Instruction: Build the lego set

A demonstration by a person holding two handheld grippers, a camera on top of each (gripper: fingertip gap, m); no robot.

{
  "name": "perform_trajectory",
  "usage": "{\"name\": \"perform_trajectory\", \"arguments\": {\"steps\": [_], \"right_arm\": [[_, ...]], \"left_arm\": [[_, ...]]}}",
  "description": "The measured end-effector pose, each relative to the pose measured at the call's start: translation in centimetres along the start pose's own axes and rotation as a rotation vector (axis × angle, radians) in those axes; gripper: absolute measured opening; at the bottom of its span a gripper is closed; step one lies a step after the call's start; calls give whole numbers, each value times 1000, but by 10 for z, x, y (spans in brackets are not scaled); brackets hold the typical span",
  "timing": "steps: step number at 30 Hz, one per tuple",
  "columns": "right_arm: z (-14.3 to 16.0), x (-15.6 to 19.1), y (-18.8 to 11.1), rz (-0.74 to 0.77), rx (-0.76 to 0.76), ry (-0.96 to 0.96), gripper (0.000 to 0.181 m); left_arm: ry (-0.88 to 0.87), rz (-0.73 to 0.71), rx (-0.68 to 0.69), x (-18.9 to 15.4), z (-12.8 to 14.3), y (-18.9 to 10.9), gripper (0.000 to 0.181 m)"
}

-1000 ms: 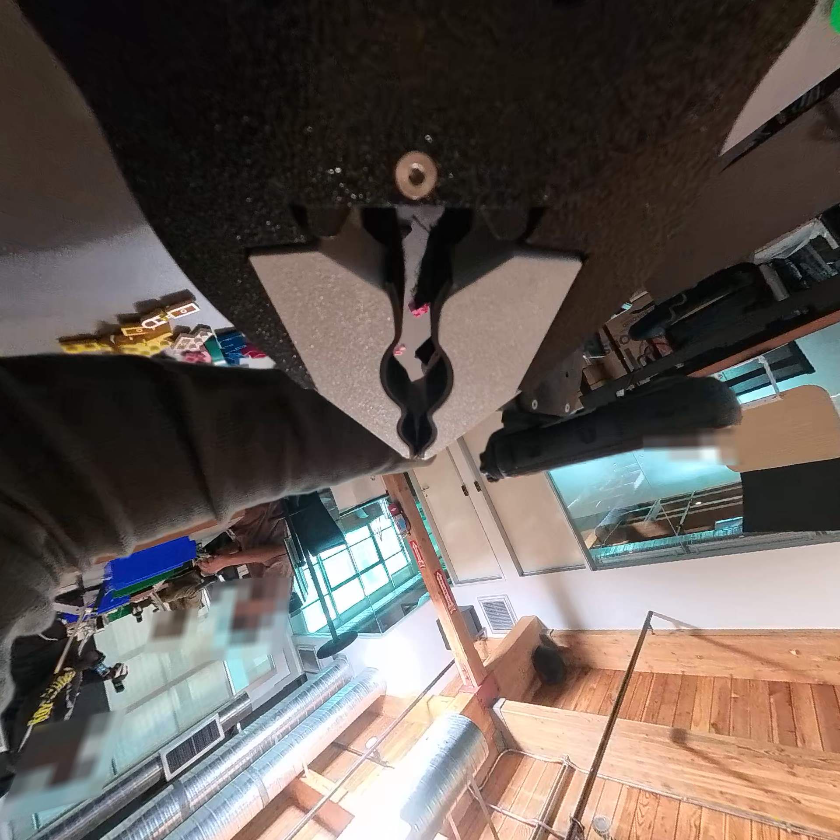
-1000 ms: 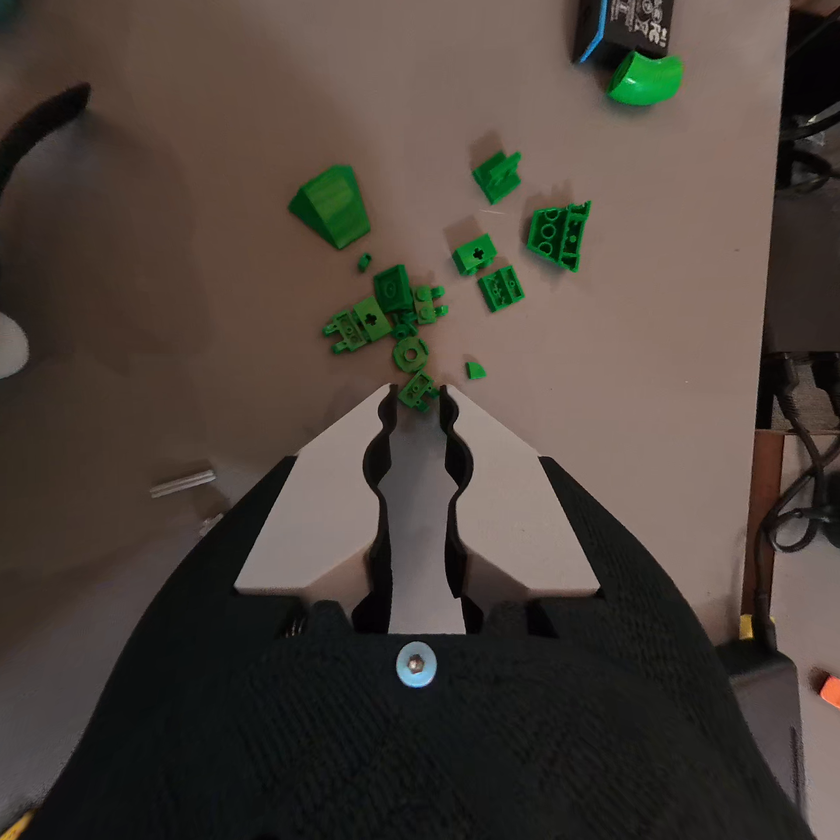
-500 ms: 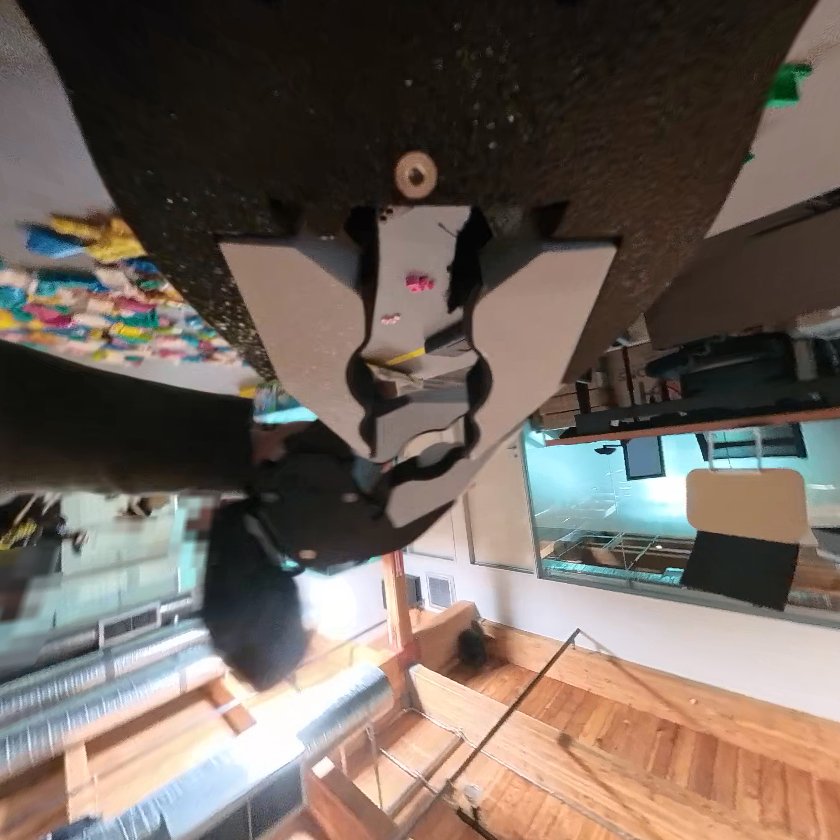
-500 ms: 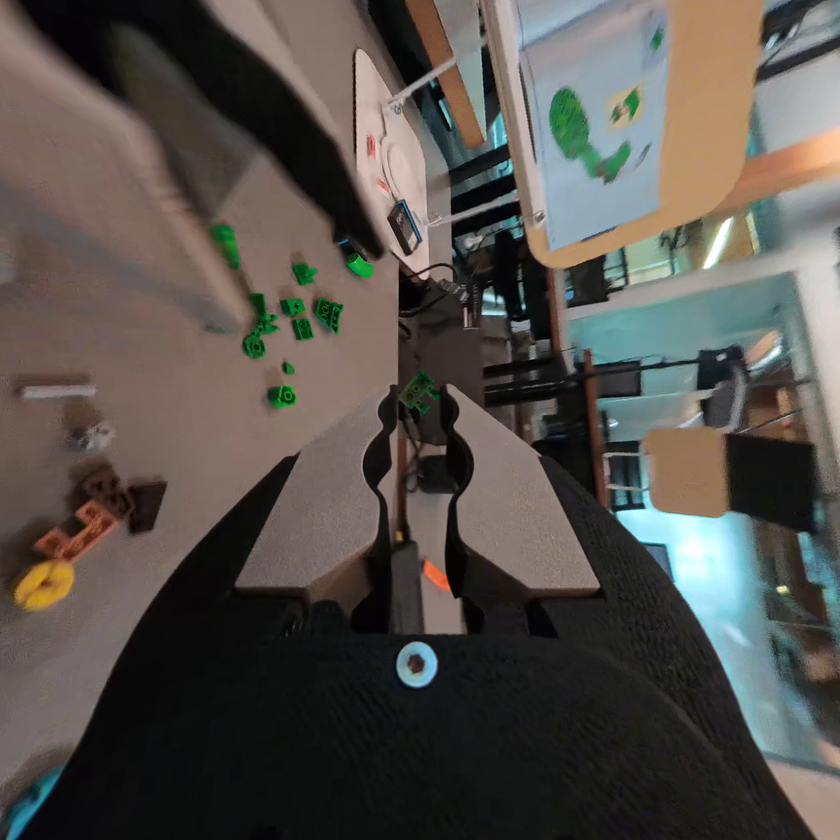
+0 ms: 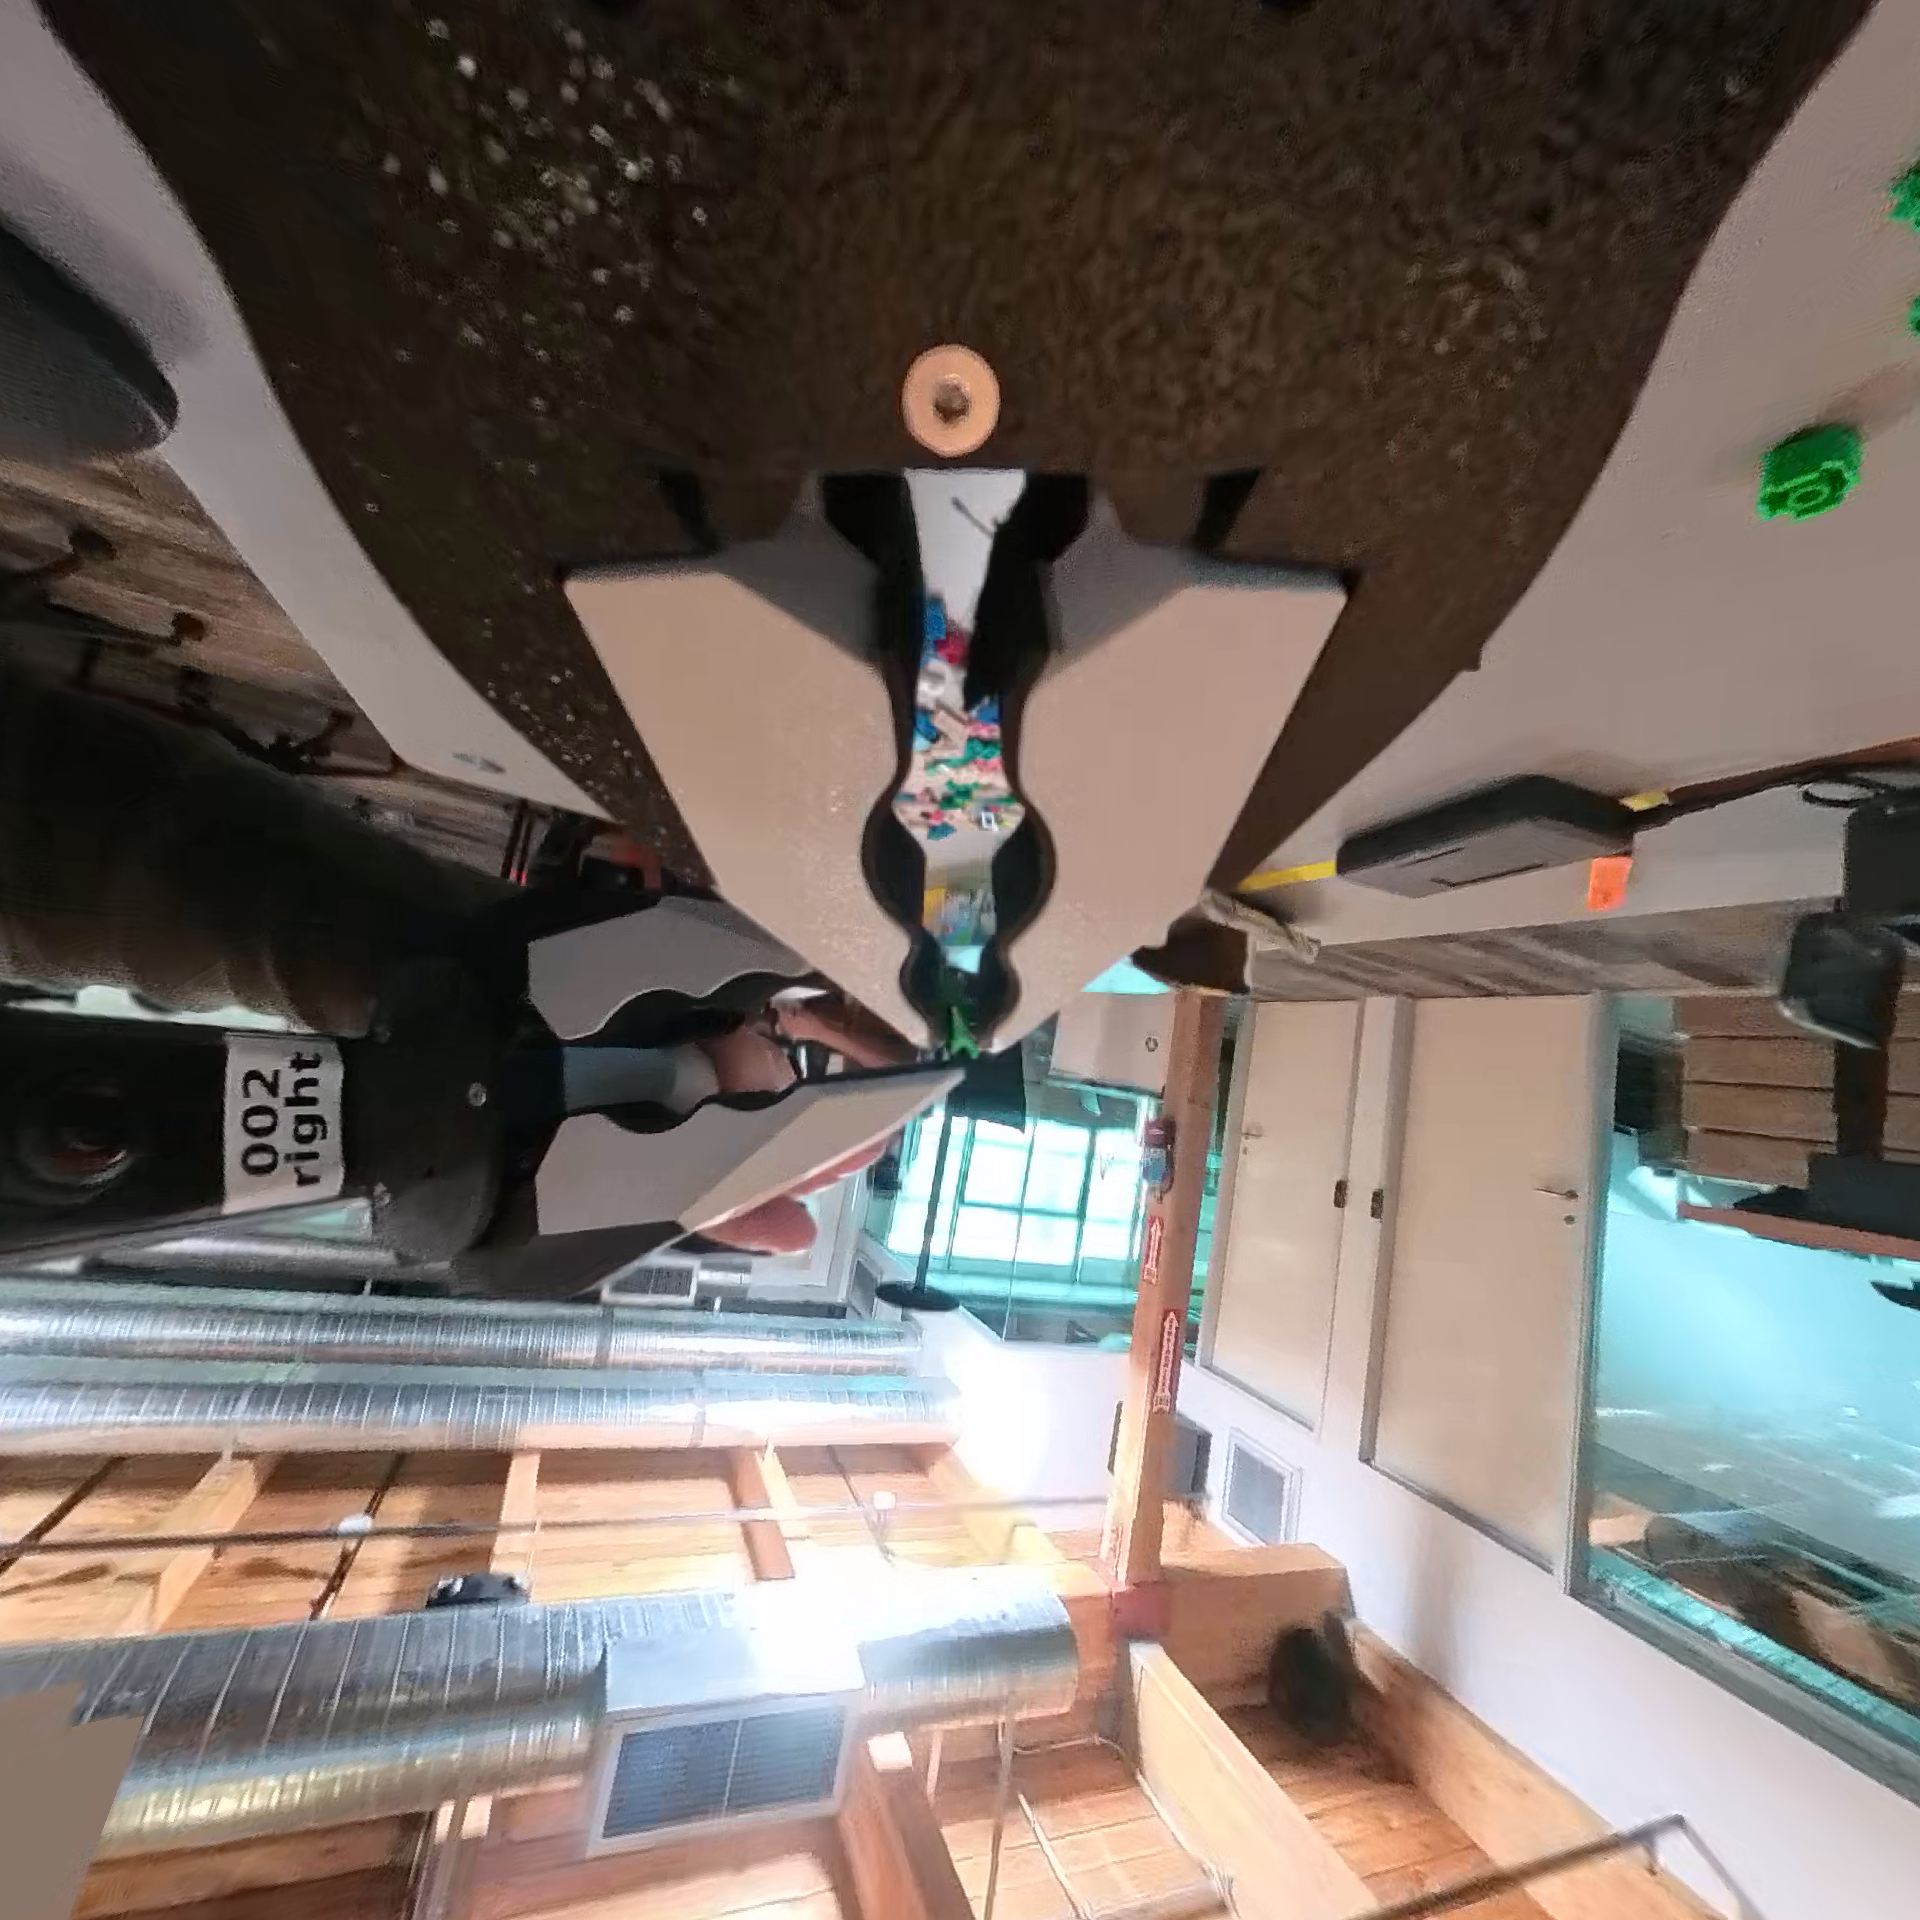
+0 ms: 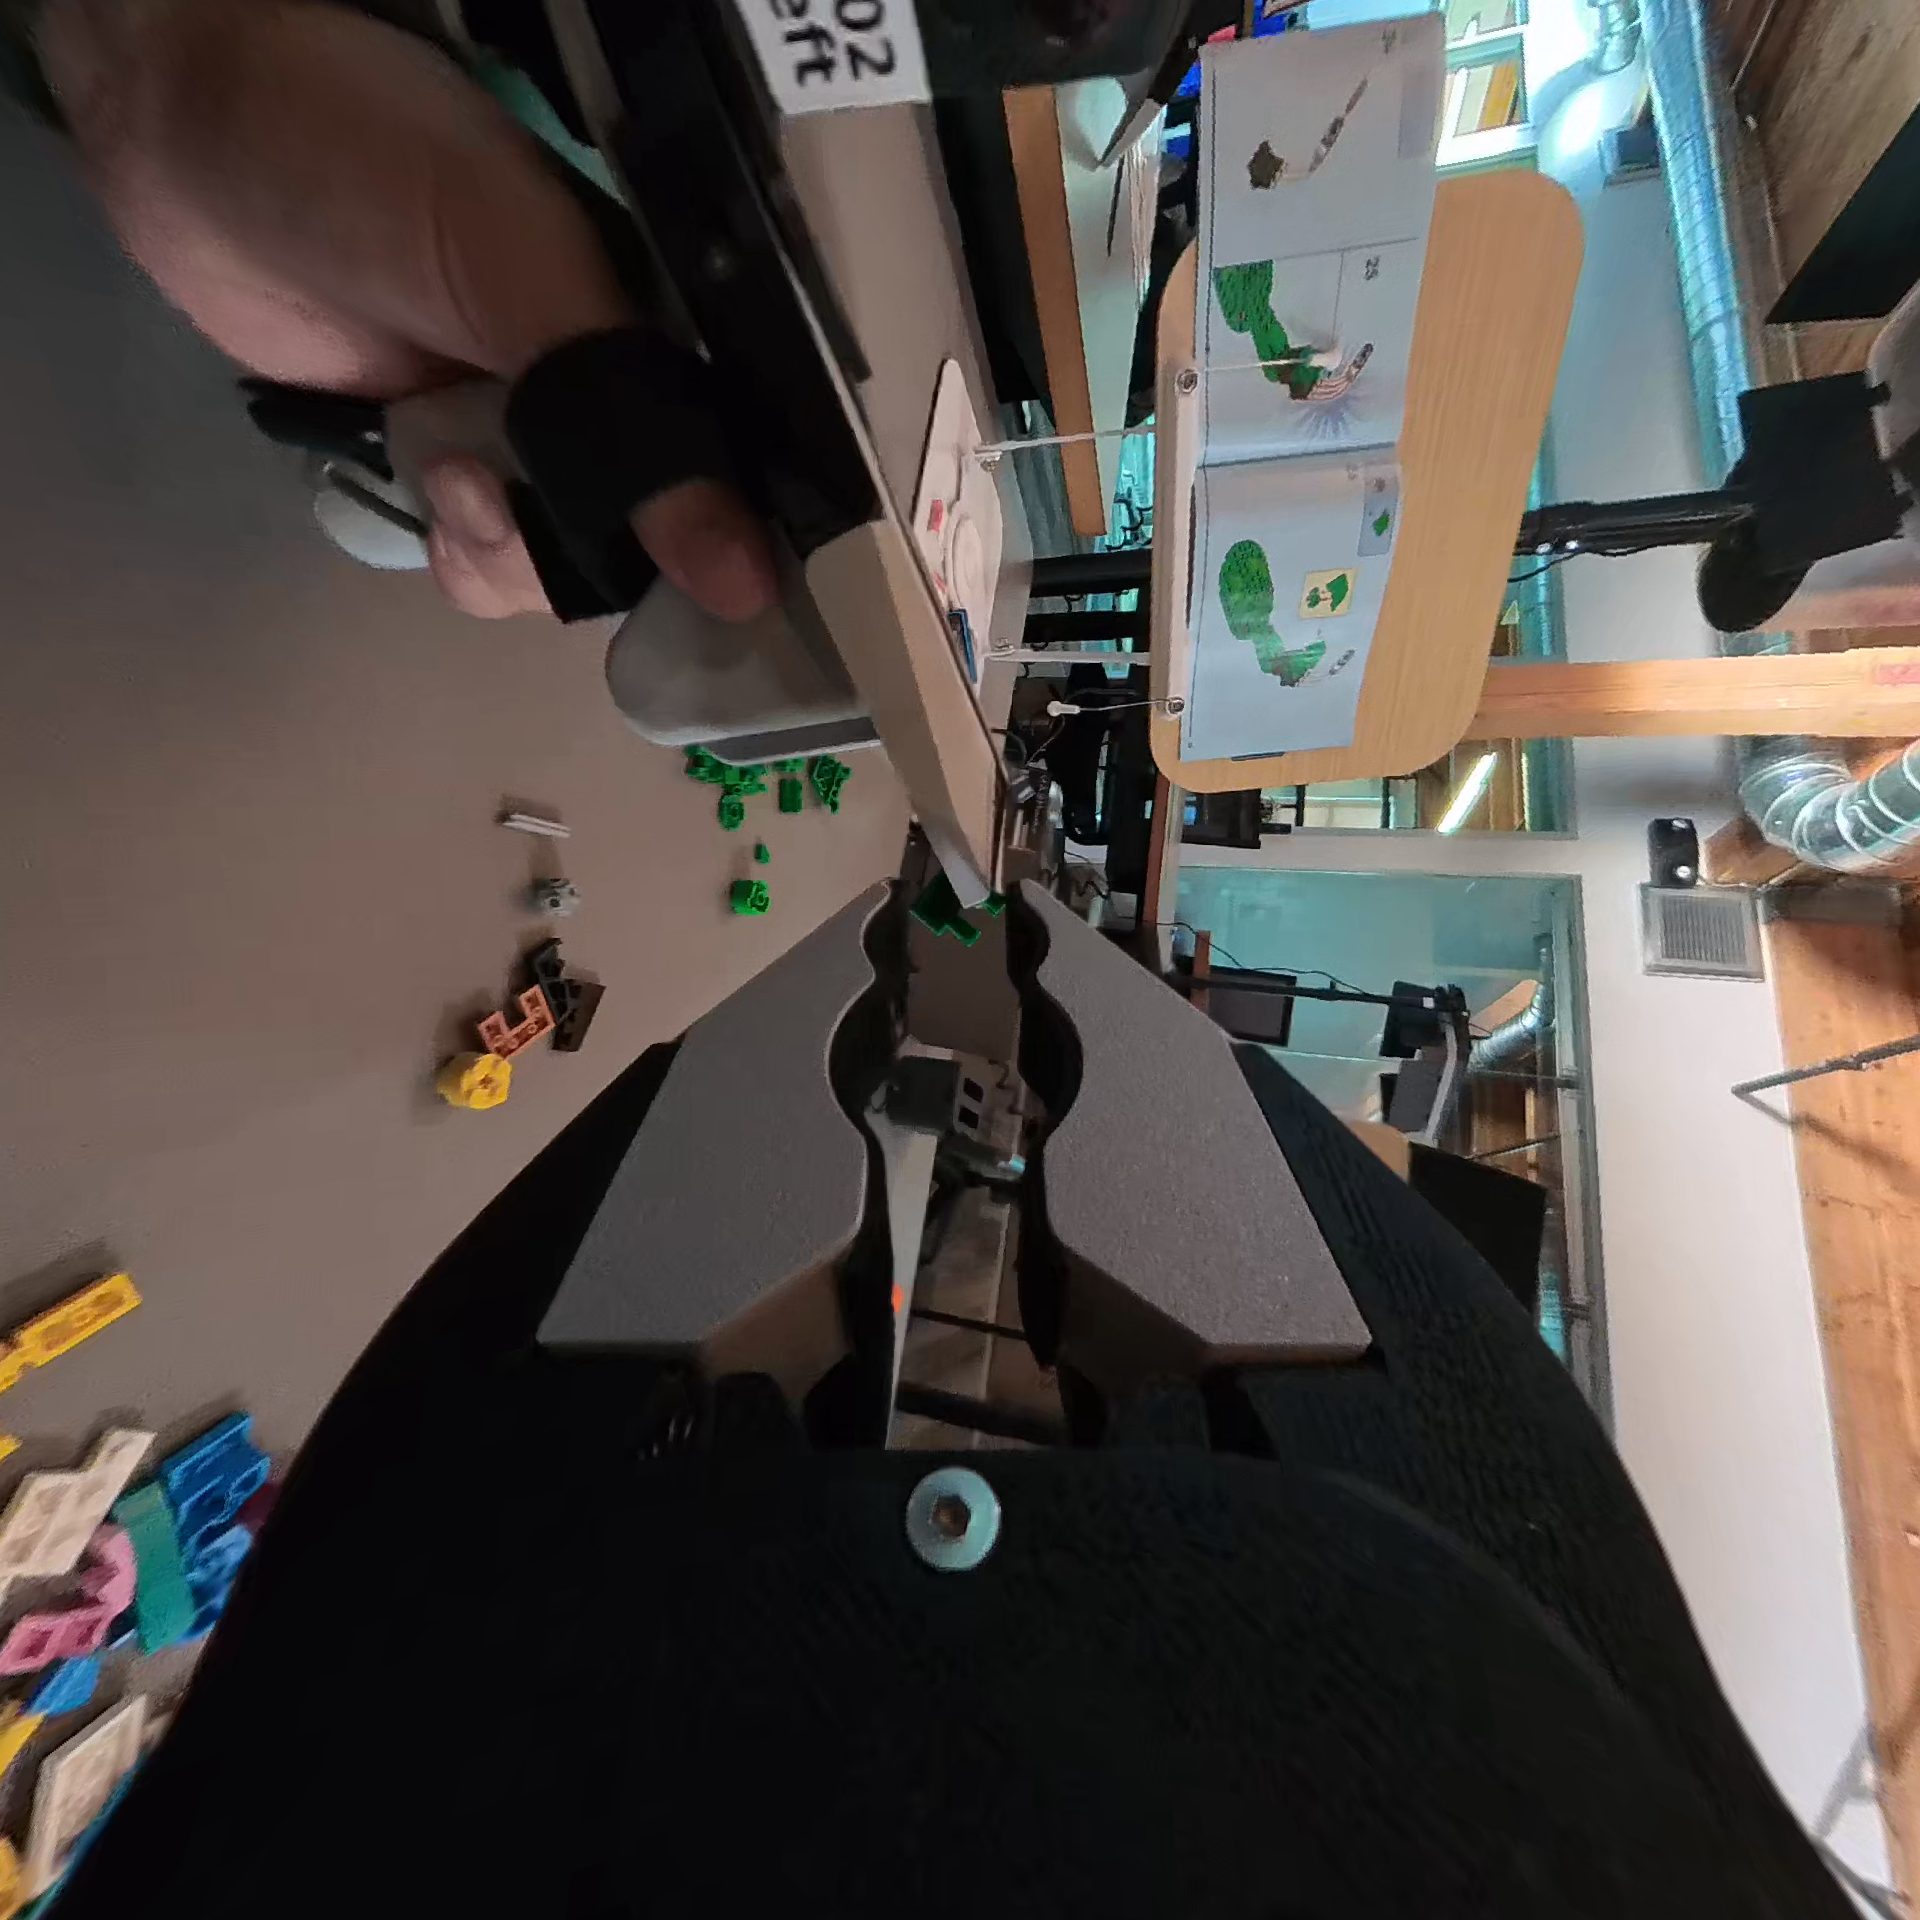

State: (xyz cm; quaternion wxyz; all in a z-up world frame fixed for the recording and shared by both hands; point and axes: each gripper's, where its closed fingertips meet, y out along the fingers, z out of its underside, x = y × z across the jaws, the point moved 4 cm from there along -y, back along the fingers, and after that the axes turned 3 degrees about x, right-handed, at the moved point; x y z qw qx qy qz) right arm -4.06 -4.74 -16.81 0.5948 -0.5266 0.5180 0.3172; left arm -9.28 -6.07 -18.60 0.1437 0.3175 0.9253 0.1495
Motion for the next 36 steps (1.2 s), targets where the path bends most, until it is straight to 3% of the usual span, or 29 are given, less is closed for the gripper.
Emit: {"name": "perform_trajectory", "arguments": {"steps": [3,5,8,10,12,15,20,24,28,31,33,36], "right_arm": [[2,2,-9,4,7,71,27],[12,-1,-20,30,16,175,29],[24,1,-34,43,-17,424,29],[27,12,-34,4,-33,558,29],[25,26,-27,-68,-50,670,24],[21,44,-16,-165,-46,807,15],[13,58,-9,-212,-50,877,17],[14,59,-7,-207,-21,852,21],[14,57,-9,-220,-19,866,24],[16,55,-10,-200,-12,881,25],[16,53,-10,-181,-13,906,26],[19,47,-2,-150,-41,994,27]], "left_arm": [[15,21,93,-5,3,-3,2],[160,-7,166,-5,2,-14,2],[526,9,430,-11,18,-33,2],[855,-6,615,-5,38,-48,2],[1078,52,755,-1,61,-60,2],[1193,134,876,-2,84,-72,2],[1274,179,1043,0,106,-82,3],[1095,204,1113,-4,105,-81,4],[763,231,1164,-10,101,-82,14],[439,237,1189,-13,96,-82,55],[306,195,1083,-11,84,-76,67],[195,59,777,2,50,-61,81]]}}
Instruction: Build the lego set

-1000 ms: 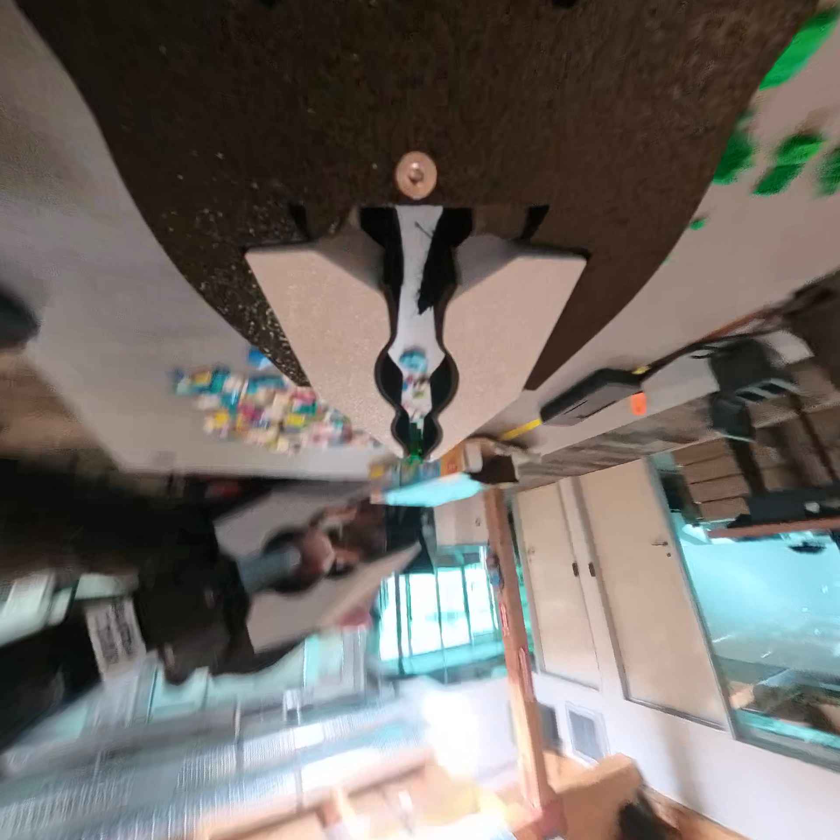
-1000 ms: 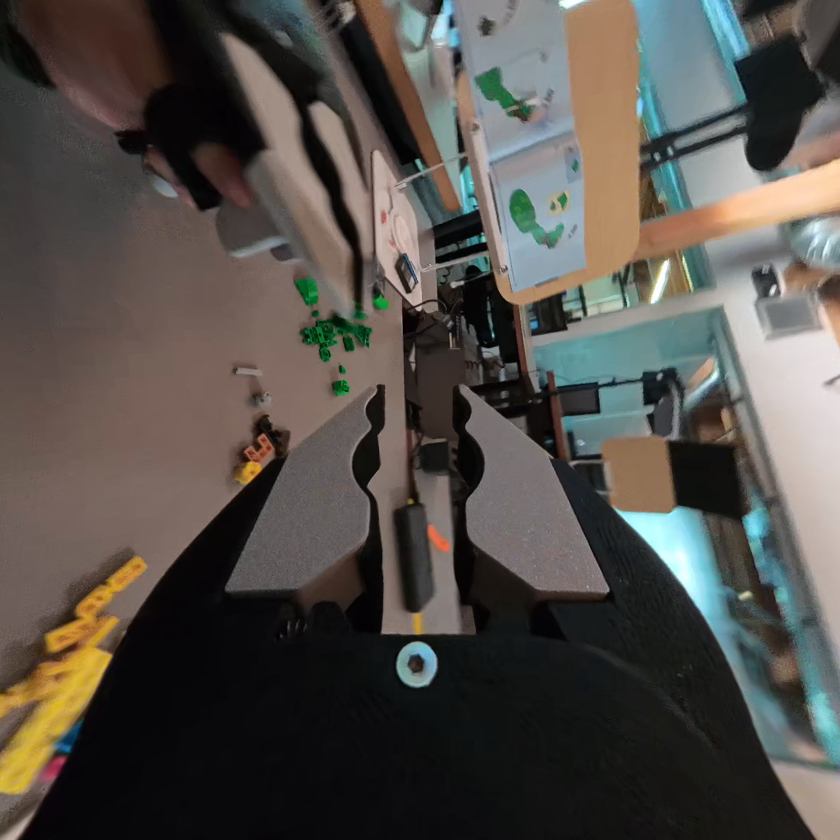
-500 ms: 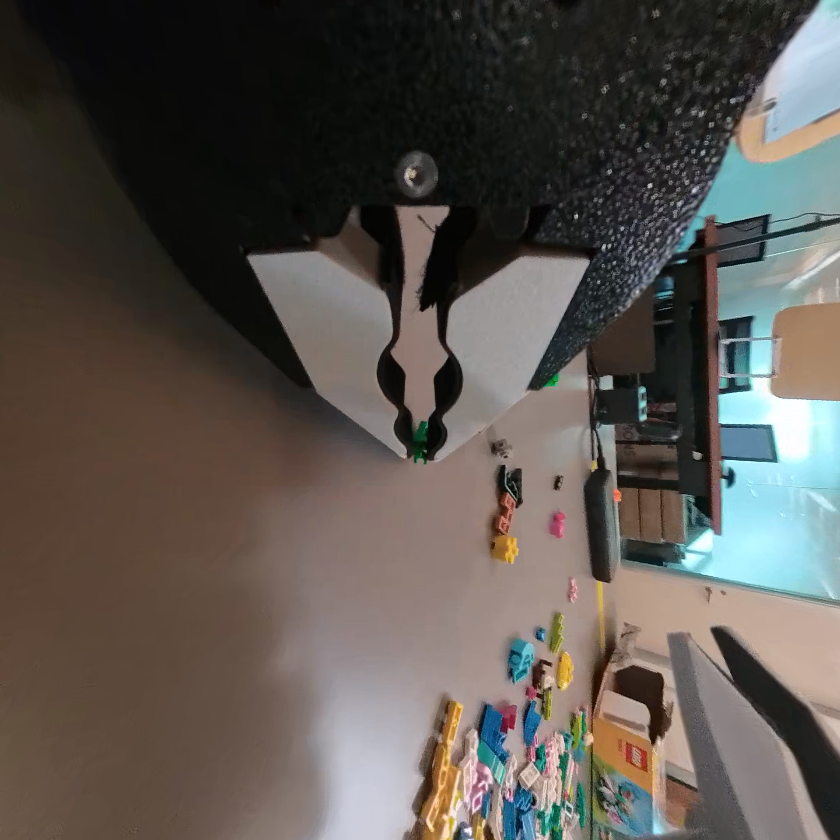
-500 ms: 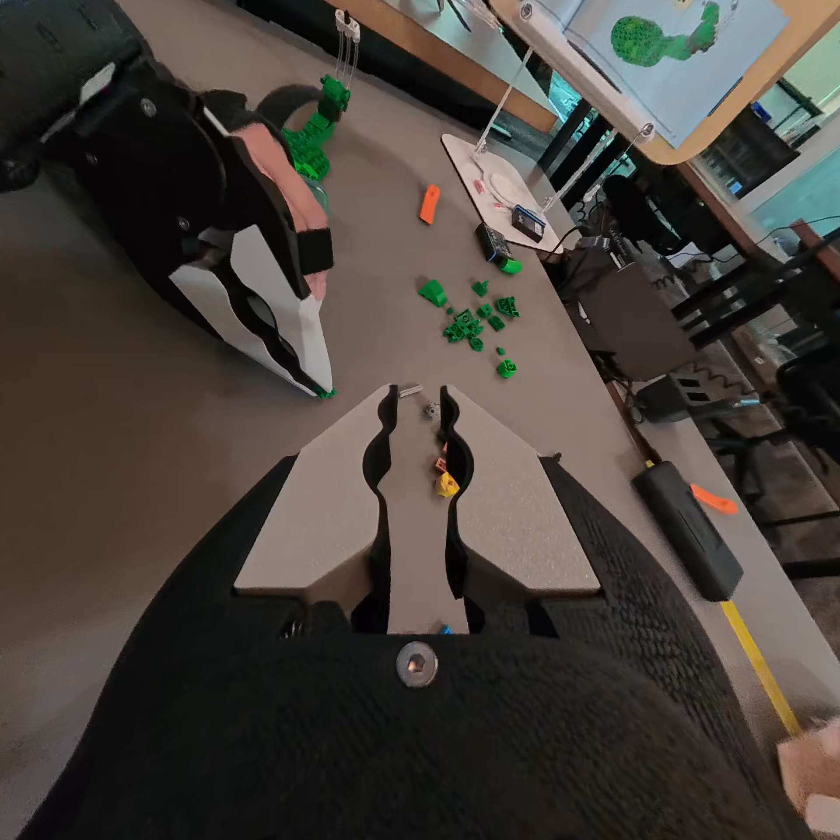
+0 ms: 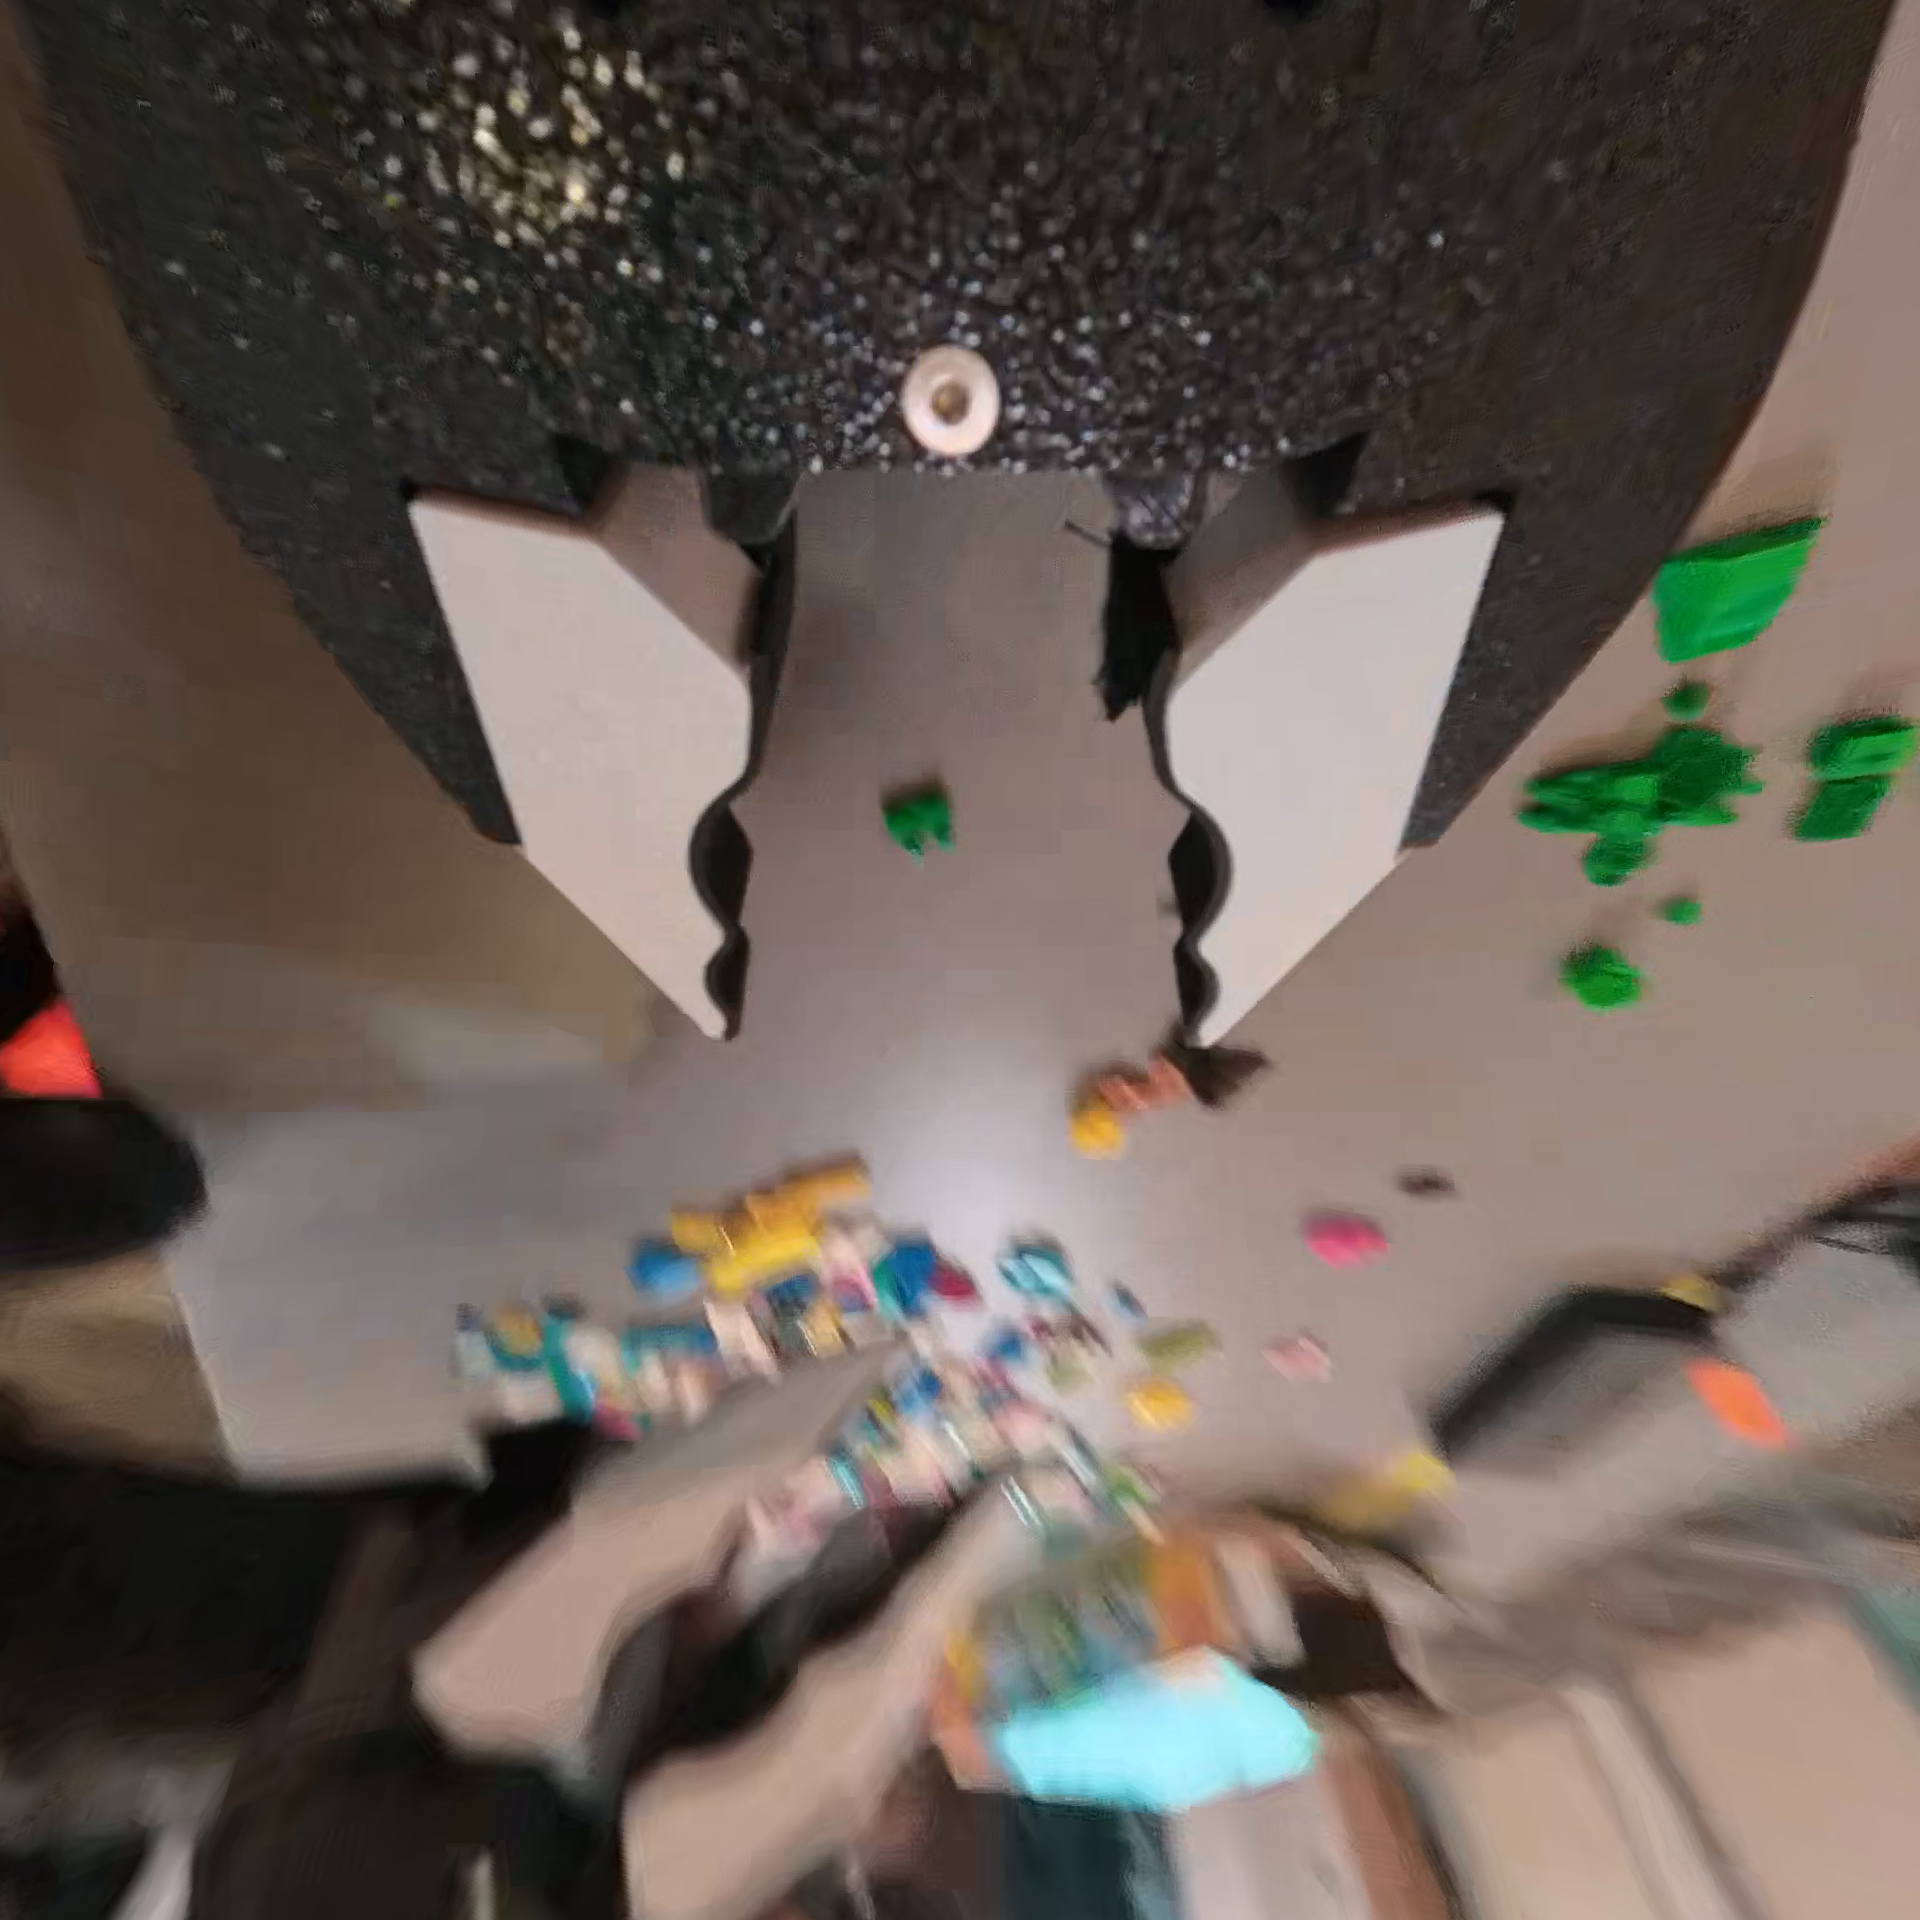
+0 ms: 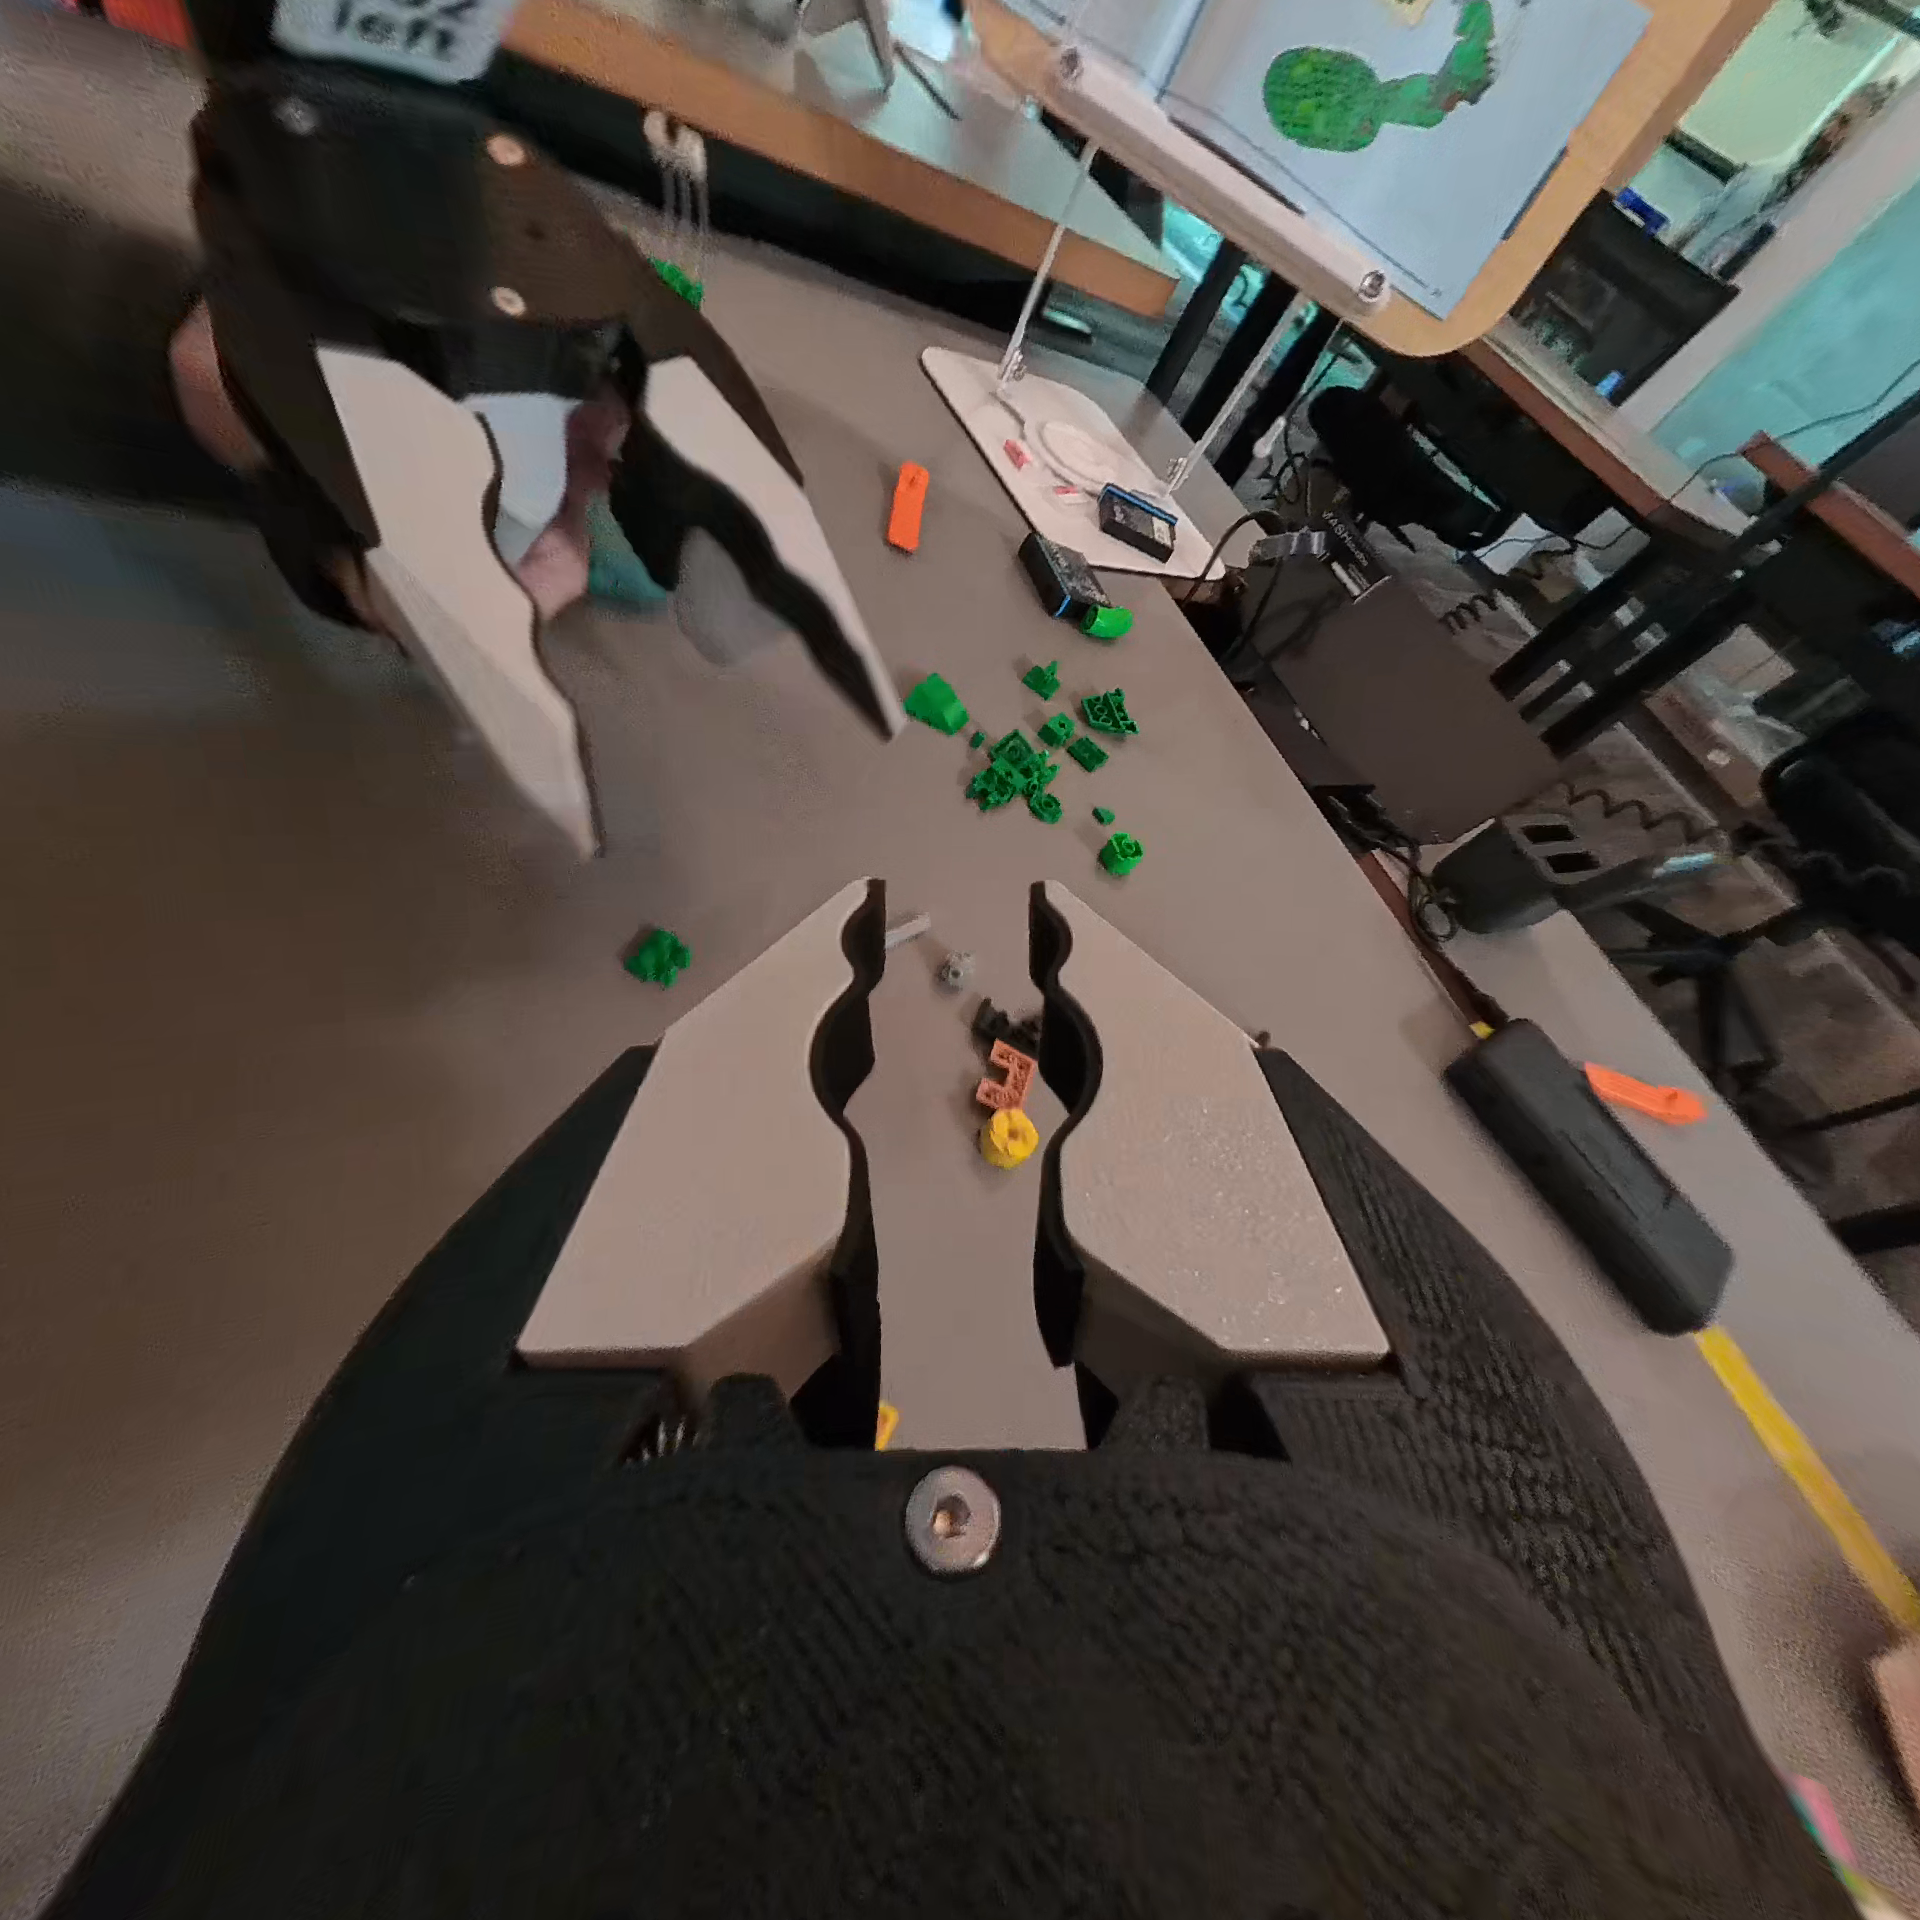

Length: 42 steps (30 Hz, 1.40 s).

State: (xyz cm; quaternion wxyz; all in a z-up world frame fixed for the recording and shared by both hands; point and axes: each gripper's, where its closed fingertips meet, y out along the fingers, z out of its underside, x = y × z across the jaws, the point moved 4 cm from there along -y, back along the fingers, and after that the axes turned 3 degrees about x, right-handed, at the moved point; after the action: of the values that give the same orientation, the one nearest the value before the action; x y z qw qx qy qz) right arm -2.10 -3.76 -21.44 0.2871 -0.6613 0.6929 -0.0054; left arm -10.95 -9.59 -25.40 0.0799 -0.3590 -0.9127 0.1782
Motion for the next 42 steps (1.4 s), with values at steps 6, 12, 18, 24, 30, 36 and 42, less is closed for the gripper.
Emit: {"name": "perform_trajectory", "arguments": {"steps": [6,12,18,24,30,36,42], "right_arm": [[-6,-31,82,-65,51,152,32],[-16,-55,189,-171,138,178,37],[-29,-84,229,-181,103,179,38],[-6,-95,240,-286,240,128,38],[6,-105,257,-340,312,150,41],[6,-95,271,-396,314,148,40],[17,-91,277,-456,369,184,40]], "left_arm": [[-60,-309,-699,9,-44,-36,91],[184,-341,-620,-13,-41,-27,89],[228,-381,-505,5,-30,-22,82],[231,-359,-543,2,-35,-21,75],[241,-344,-541,-1,-36,-15,70],[193,-364,-547,9,-34,-17,66],[182,-357,-546,10,-34,-16,64]]}}
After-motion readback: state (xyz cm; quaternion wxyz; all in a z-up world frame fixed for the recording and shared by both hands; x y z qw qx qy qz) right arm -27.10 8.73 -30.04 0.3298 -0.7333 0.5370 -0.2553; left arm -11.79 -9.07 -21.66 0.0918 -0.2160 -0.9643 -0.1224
